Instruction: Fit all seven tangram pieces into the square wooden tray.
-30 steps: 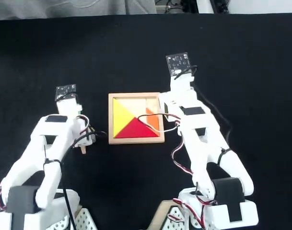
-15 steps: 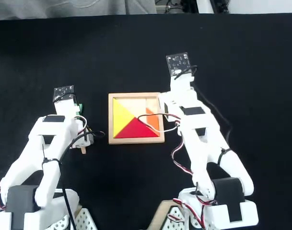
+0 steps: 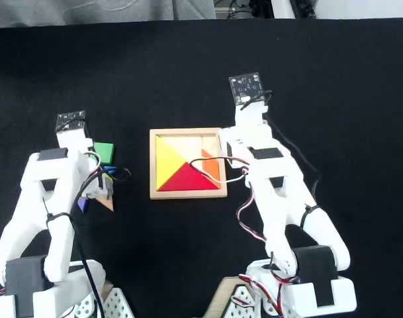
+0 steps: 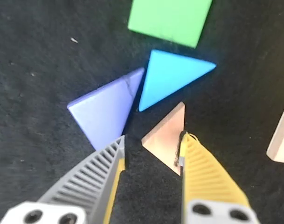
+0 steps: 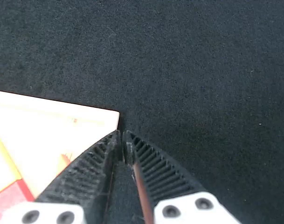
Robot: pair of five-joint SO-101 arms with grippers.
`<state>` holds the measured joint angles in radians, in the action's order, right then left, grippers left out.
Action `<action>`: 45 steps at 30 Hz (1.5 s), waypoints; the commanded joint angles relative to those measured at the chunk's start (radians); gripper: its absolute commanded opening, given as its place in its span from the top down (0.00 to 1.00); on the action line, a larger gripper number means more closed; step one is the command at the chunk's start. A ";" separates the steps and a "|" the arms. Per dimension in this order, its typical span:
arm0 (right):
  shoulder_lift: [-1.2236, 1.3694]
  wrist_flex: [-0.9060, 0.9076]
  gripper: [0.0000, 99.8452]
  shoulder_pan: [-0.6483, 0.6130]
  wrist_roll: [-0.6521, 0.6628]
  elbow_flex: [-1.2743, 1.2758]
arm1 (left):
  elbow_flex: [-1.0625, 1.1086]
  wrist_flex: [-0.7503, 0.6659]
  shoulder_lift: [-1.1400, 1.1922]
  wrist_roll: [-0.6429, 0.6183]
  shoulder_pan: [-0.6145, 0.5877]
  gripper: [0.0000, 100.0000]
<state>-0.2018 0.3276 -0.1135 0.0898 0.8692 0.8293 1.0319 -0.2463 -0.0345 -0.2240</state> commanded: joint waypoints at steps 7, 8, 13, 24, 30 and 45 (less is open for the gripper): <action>-0.004 -0.020 0.98 0.006 0.006 -0.007 | -0.012 -0.064 -0.009 -0.002 0.053 0.80; -0.004 -0.020 0.98 0.006 0.006 -0.007 | 0.008 -0.094 -0.009 -0.002 0.048 0.80; -0.004 -0.020 0.98 0.006 0.006 -0.007 | 0.079 -0.144 -0.015 -0.002 0.044 0.80; -0.004 -0.020 0.98 0.006 0.006 -0.007 | 0.097 -0.190 0.000 -0.003 0.045 0.80; -0.004 -0.020 0.98 0.006 0.006 -0.005 | 0.094 -0.190 0.020 -0.002 0.047 0.80; -0.004 -0.020 0.98 0.006 0.006 -0.005 | 0.082 -0.169 0.023 -0.002 0.054 0.90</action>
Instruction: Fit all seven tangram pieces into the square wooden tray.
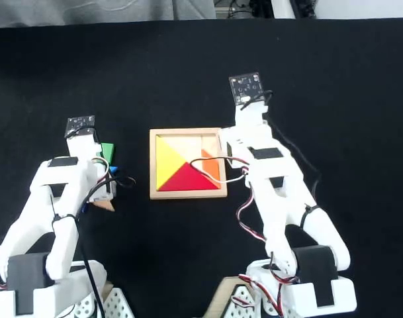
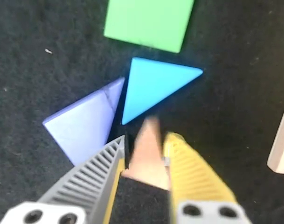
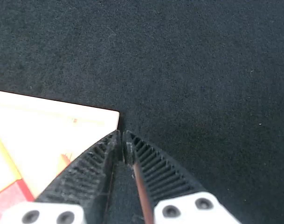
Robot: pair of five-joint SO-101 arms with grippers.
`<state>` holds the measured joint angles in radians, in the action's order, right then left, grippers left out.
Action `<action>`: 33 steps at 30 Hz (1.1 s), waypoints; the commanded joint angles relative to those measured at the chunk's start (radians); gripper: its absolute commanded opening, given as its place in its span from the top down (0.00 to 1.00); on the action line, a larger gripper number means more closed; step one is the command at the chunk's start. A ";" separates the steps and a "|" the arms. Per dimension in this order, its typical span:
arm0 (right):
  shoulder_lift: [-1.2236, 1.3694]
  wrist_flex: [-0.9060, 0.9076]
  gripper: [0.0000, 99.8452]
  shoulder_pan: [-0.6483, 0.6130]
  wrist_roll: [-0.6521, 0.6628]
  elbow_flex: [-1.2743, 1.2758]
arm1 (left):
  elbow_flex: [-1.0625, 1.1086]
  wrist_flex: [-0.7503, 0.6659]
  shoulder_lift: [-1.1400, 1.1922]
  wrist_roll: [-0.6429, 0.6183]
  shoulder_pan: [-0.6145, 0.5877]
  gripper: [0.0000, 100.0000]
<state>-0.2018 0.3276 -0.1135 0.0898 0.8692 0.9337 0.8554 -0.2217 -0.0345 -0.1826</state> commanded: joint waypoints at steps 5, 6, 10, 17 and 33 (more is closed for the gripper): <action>-0.004 -0.020 0.98 0.006 0.006 -0.005 | -0.018 0.008 -0.002 -0.002 0.013 0.87; -0.004 -0.020 0.98 0.006 0.006 -0.005 | -0.016 0.009 -0.002 -0.002 0.013 0.86; -0.004 -0.020 0.98 0.006 0.006 -0.005 | -0.048 0.058 -0.023 -0.002 -0.002 0.86; -0.004 -0.020 0.98 0.006 0.008 -0.012 | -0.061 0.219 -0.109 -0.110 -0.085 0.72; 0.002 -0.020 0.98 0.005 0.008 -0.012 | -0.108 0.218 0.124 -0.077 -0.027 0.72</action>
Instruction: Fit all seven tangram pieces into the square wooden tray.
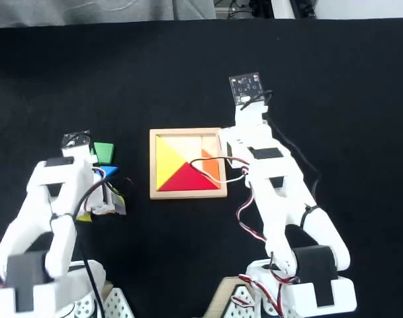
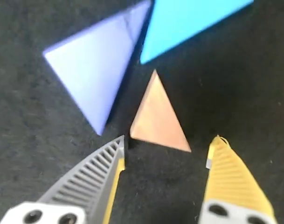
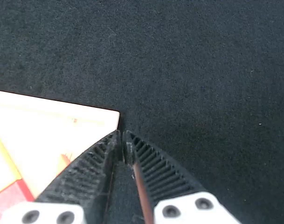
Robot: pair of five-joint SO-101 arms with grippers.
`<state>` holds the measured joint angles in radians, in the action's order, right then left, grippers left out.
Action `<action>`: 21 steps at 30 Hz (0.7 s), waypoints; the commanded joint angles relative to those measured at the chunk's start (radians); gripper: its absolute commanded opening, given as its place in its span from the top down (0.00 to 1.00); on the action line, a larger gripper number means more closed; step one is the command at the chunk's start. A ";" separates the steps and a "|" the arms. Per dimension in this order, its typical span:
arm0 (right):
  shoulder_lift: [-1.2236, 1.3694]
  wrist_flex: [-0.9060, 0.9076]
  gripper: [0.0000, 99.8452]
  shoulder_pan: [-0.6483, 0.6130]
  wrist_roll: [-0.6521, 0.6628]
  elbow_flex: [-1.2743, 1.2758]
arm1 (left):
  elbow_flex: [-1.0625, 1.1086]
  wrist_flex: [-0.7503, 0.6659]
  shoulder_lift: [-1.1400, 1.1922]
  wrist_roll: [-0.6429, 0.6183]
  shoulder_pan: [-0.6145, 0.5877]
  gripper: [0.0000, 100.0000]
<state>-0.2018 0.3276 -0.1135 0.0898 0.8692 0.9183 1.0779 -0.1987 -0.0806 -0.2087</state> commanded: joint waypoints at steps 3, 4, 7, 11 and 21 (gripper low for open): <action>0.002 -0.020 0.98 0.005 0.008 -0.012 | -0.136 -0.031 0.183 -0.041 -0.021 0.72; 0.002 -0.020 0.98 0.005 0.008 -0.012 | -0.145 -0.029 0.187 -0.043 -0.025 0.72; 0.002 -0.020 0.98 0.005 0.008 -0.012 | -0.125 -0.040 0.147 -0.083 -0.025 0.72; 0.001 -0.020 0.98 0.005 0.008 -0.012 | -0.061 -0.109 0.038 -0.135 -0.025 0.72; 0.001 -0.020 0.98 0.005 0.008 -0.012 | 0.054 -0.216 -0.123 -0.147 -0.073 0.72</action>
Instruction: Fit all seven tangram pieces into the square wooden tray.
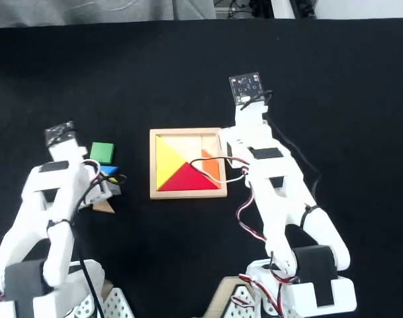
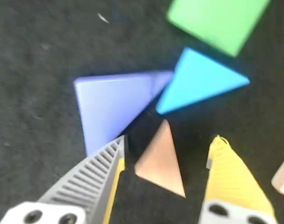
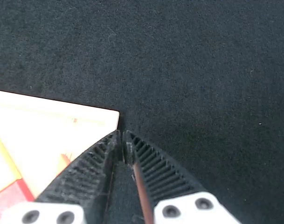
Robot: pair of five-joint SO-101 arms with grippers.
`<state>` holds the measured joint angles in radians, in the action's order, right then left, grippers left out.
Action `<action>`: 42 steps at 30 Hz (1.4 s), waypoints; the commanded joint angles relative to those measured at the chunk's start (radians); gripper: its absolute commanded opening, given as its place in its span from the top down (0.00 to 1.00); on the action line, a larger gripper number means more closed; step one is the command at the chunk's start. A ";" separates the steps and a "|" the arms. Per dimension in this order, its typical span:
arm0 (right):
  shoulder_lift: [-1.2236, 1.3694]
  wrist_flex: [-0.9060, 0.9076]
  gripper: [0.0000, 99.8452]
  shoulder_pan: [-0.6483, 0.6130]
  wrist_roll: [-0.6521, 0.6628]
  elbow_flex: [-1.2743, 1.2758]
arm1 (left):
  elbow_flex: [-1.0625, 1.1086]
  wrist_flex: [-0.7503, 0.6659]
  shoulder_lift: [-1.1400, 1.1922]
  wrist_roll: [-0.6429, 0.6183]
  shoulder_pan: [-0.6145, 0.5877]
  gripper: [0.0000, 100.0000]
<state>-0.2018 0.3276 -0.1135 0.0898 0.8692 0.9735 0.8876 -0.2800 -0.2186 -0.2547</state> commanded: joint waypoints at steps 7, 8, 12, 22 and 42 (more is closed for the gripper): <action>0.002 -0.021 0.98 0.005 0.008 -0.012 | 0.015 -0.011 -0.032 0.000 -0.013 0.72; 0.002 -0.021 0.98 0.005 0.008 -0.012 | 0.010 0.011 -0.032 0.002 -0.013 0.72; 0.002 -0.021 0.98 0.005 0.008 -0.012 | -0.019 0.077 -0.032 0.071 -0.007 0.72; 0.004 -0.023 0.98 0.005 0.008 -0.012 | 0.004 -0.002 -0.031 0.031 0.021 0.72; 0.004 -0.025 0.98 0.005 0.008 -0.012 | 0.005 0.031 -0.029 0.034 0.070 0.76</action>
<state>-0.2018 0.3276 -0.1135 0.0898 0.8692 0.9920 0.9060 -0.2892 -0.1834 -0.1949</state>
